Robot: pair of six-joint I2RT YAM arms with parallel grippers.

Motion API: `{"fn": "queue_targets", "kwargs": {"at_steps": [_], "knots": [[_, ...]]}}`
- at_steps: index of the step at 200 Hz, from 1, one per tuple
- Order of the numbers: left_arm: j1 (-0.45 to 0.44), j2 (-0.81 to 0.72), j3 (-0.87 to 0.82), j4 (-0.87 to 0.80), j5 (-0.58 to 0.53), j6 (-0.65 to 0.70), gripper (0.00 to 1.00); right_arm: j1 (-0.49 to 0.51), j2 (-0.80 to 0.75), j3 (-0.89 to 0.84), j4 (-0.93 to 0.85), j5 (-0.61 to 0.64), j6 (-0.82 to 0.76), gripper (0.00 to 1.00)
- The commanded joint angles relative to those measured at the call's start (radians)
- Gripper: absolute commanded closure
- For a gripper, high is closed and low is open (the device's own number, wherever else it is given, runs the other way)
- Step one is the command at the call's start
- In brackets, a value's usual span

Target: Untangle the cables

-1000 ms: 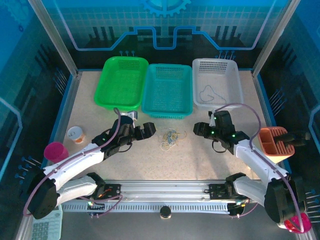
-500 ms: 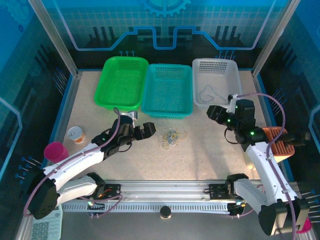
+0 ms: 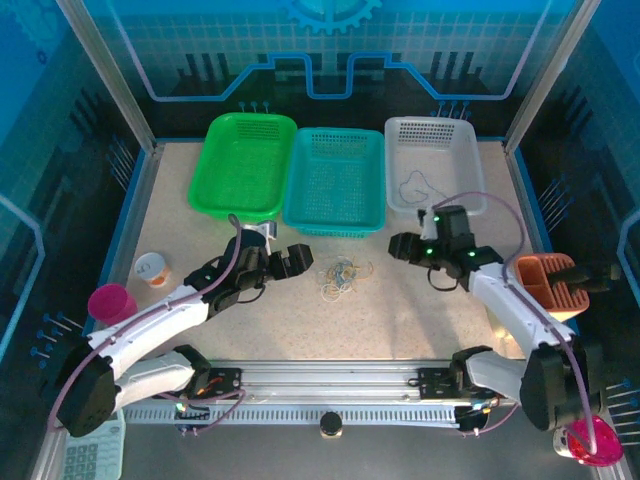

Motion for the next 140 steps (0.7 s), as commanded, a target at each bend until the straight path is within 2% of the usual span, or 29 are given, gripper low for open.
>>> {"fn": "queue_targets", "kwargs": {"at_steps": [1, 45, 140], "knots": [[0.009, 0.002, 0.022, 0.023, 0.018, -0.007, 0.01, 0.08, 0.058, -0.019, 0.045, 0.093, -0.03, 0.52], [0.01, 0.006, 0.019, 0.027, 0.021, -0.01, 0.01, 0.166, 0.186, 0.002, 0.074, 0.201, -0.047, 0.56], [0.01, -0.002, 0.019, 0.025, 0.021, -0.016, 0.01, 0.246, 0.39, 0.123, 0.074, 0.312, -0.094, 0.6]]}}
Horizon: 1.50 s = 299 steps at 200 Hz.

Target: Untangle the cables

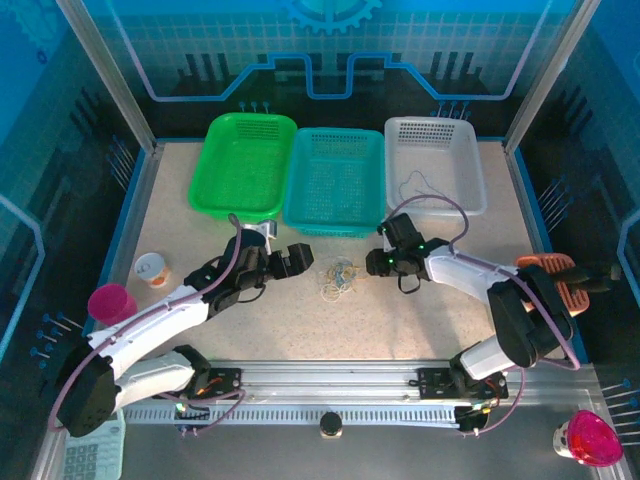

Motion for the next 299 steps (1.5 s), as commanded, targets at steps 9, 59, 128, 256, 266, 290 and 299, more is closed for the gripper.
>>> {"fn": "queue_targets", "kwargs": {"at_steps": [9, 59, 128, 256, 266, 290, 299], "knots": [[0.009, -0.005, 0.019, 0.014, 0.017, -0.015, 0.01, 0.031, 0.069, 0.058, 0.005, 0.058, -0.035, 0.6], [0.009, -0.009, 0.014, 0.012, 0.016, -0.016, 0.01, 0.058, 0.151, 0.075, 0.013, 0.091, -0.05, 0.67], [0.01, -0.012, 0.013, 0.01, 0.013, -0.014, 0.01, 0.079, 0.139, 0.059, 0.022, 0.1, -0.039, 0.72], [0.009, -0.015, 0.004, 0.016, 0.016, -0.018, 0.01, 0.026, -0.136, 0.047, -0.067, 0.074, -0.008, 0.65], [0.009, -0.014, 0.003, 0.015, 0.016, -0.018, 0.01, 0.025, -0.147, 0.037, -0.059, 0.05, 0.004, 0.65], [0.009, -0.009, 0.002, 0.015, 0.017, -0.018, 0.01, 0.027, -0.17, 0.022, -0.032, -0.023, 0.029, 0.6], [0.01, -0.008, 0.001, 0.016, 0.017, -0.019, 0.01, 0.032, -0.173, 0.023, -0.028, -0.04, 0.037, 0.58]]}}
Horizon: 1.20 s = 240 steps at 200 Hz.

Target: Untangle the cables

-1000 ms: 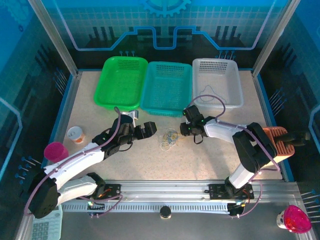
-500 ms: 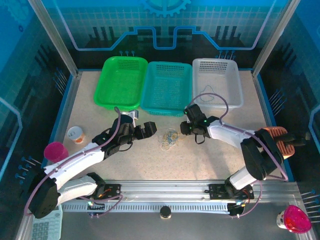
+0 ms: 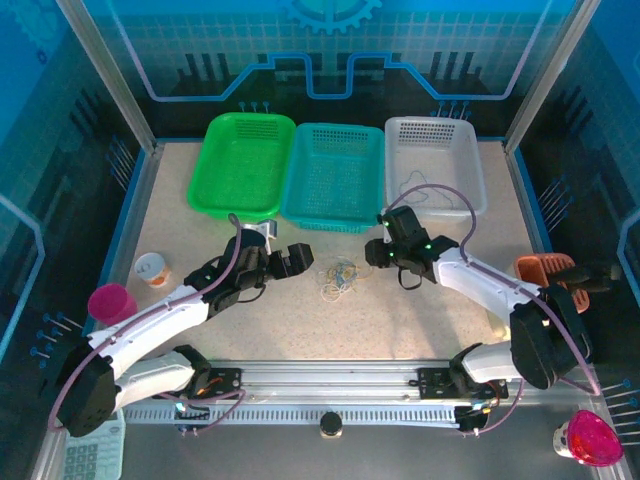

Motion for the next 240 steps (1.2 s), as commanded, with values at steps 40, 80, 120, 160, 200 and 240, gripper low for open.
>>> {"fn": "queue_targets", "kwargs": {"at_steps": [40, 80, 120, 160, 200, 240], "knots": [[0.009, 0.0, -0.004, 0.023, 0.02, -0.024, 0.01, 0.033, 0.002, 0.014, 0.042, -0.109, 0.058, 0.54], [0.009, -0.004, -0.003, 0.023, 0.019, -0.025, 0.01, 0.059, 0.091, 0.049, 0.074, -0.104, 0.066, 0.55], [0.01, -0.009, -0.003, 0.024, 0.02, -0.028, 0.01, 0.069, 0.156, 0.049, 0.094, -0.101, 0.062, 0.66], [0.009, -0.011, -0.007, 0.024, 0.019, -0.028, 0.01, 0.07, 0.118, 0.049, 0.081, -0.115, 0.051, 0.96], [0.01, -0.015, -0.013, 0.027, 0.021, -0.029, 0.01, 0.071, 0.027, 0.092, 0.081, -0.182, 0.039, 1.0], [0.012, -0.026, -0.019, 0.026, 0.015, -0.039, 0.01, 0.075, -0.036, 0.091, 0.129, -0.281, 0.04, 1.0]]}}
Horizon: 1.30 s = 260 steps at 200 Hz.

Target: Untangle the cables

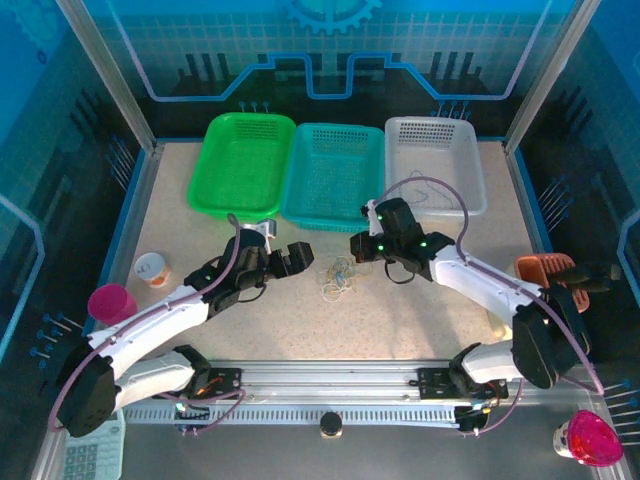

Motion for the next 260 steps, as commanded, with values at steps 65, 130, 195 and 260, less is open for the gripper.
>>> {"fn": "queue_targets", "kwargs": {"at_steps": [65, 130, 195, 260], "knots": [[0.057, -0.119, 0.006, 0.001, 0.044, -0.079, 0.01, 0.017, -0.127, 0.015, 0.14, -0.194, -0.003, 1.0], [0.067, -0.111, 0.056, 0.104, 0.184, -0.138, 0.01, 0.018, -0.168, -0.008, 0.231, -0.225, -0.022, 1.0], [0.04, -0.001, 0.058, 0.346, 0.229, -0.32, 0.18, 0.014, -0.125, -0.097, 0.365, -0.249, 0.004, 1.0], [-0.022, 0.104, 0.054, 0.479, 0.182, -0.375, 0.44, 0.014, -0.13, -0.118, 0.392, -0.247, 0.015, 1.0]]}}
